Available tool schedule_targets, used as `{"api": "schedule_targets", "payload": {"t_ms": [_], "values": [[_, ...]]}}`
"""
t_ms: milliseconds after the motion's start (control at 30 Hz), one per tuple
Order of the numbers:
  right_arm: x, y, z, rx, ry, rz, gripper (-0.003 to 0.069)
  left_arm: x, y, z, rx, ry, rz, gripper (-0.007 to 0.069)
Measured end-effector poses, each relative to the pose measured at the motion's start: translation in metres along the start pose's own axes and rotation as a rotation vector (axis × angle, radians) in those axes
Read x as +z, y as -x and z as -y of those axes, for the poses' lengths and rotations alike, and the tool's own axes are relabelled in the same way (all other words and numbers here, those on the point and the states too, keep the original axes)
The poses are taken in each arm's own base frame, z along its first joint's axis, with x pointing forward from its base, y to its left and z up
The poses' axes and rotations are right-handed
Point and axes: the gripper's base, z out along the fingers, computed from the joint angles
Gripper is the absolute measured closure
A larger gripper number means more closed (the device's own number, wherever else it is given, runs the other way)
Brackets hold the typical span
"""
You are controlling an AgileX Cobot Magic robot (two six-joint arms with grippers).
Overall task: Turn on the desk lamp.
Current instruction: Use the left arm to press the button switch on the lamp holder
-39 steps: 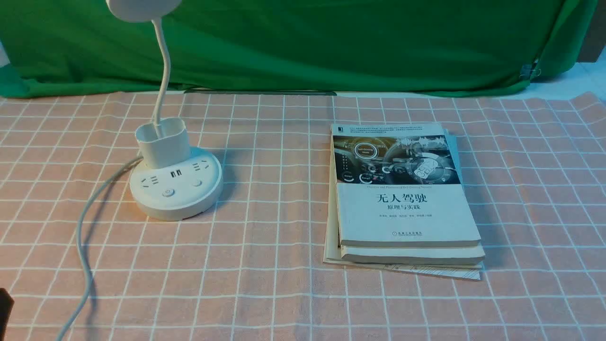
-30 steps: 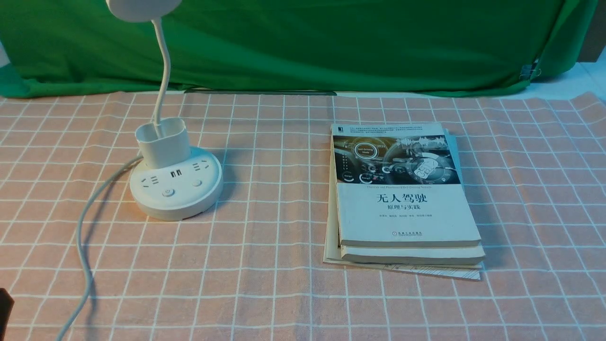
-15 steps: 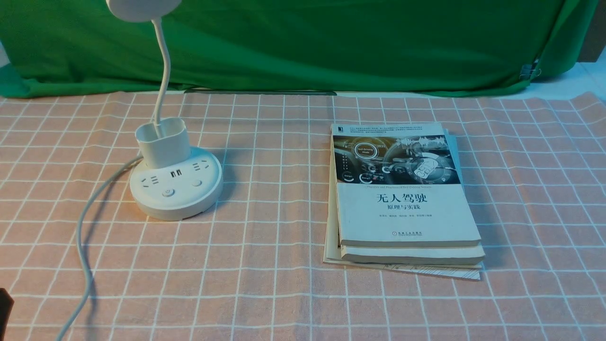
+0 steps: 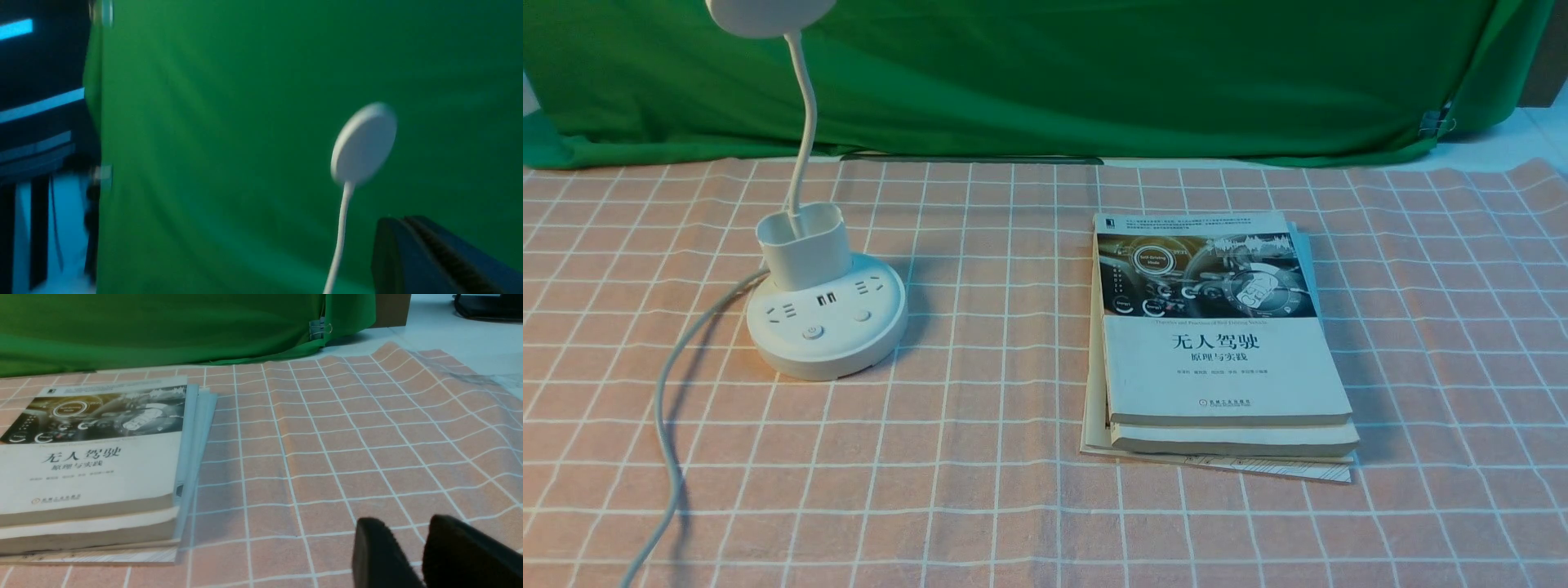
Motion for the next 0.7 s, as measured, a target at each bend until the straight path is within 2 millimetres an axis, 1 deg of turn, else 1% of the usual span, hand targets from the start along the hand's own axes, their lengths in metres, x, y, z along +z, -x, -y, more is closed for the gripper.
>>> {"api": "schedule_targets", "payload": {"t_ms": [100, 200, 433, 500, 533, 600, 633, 700], "values": [[0.000, 0.000, 0.000, 0.000, 0.000, 0.000, 0.0419, -0.002, 0.021, 0.002, 0.008, -0.019, 0.228, 0.0603], [0.000, 0.000, 0.000, 0.000, 0.000, 0.000, 0.0419, -0.005, 0.030, 0.003, 0.009, -0.027, 0.342, 0.0603], [0.000, 0.000, 0.000, 0.000, 0.000, 0.000, 0.0419, -0.008, 0.037, 0.005, 0.026, -0.051, 0.420, 0.0603], [0.000, 0.000, 0.000, 0.000, 0.000, 0.000, 0.0419, -0.009, 0.042, 0.006, 0.018, -0.059, 0.458, 0.0603], [0.000, 0.000, 0.000, 0.000, 0.000, 0.000, 0.0419, -0.008, 0.049, 0.006, 0.018, -0.061, 0.476, 0.0603], [0.000, 0.000, 0.000, 0.000, 0.000, 0.000, 0.0419, -0.004, 0.071, 0.005, 0.020, -0.059, 0.498, 0.0603], [0.000, 0.000, 0.000, 0.000, 0.000, 0.000, 0.0419, 0.000, 0.084, 0.005, 0.019, -0.054, 0.486, 0.0603], [0.000, 0.000, 0.000, 0.000, 0.000, 0.000, 0.0419, 0.012, 0.107, 0.003, 0.019, -0.035, 0.393, 0.0603]]}}
